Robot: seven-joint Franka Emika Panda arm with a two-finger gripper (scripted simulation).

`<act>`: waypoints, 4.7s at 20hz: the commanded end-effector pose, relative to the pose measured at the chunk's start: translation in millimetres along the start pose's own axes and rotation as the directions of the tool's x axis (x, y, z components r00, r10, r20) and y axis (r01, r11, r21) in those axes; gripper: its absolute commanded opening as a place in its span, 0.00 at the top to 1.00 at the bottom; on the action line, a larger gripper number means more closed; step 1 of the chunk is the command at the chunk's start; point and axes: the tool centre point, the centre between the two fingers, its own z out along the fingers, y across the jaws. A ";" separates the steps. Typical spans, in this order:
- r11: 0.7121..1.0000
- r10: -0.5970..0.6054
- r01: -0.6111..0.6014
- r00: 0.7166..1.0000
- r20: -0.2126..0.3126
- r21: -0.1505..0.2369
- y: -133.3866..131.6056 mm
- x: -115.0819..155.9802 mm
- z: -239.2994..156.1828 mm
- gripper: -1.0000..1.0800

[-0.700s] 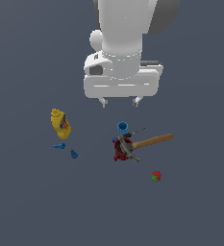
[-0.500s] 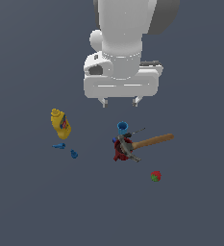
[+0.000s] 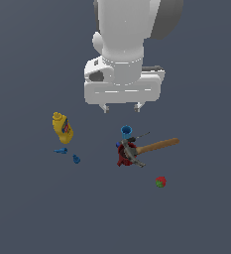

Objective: Pick up a designated object from a clutter of objects.

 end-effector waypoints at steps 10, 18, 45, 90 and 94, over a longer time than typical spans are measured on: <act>1.000 0.010 -0.010 1.000 0.002 -0.006 -4.5 -5.1 30.6 0.04; 0.999 0.029 -0.029 1.000 0.005 -0.016 -13.5 -22.2 89.1 0.04; 0.997 0.070 -0.070 0.997 0.014 -0.028 -40.2 -123.3 236.1 0.04; 0.997 0.070 -0.069 0.997 0.013 -0.028 -17.7 -118.9 249.9 1.00; 0.997 0.069 -0.069 0.998 0.013 -0.026 -1.7 -114.2 225.2 1.00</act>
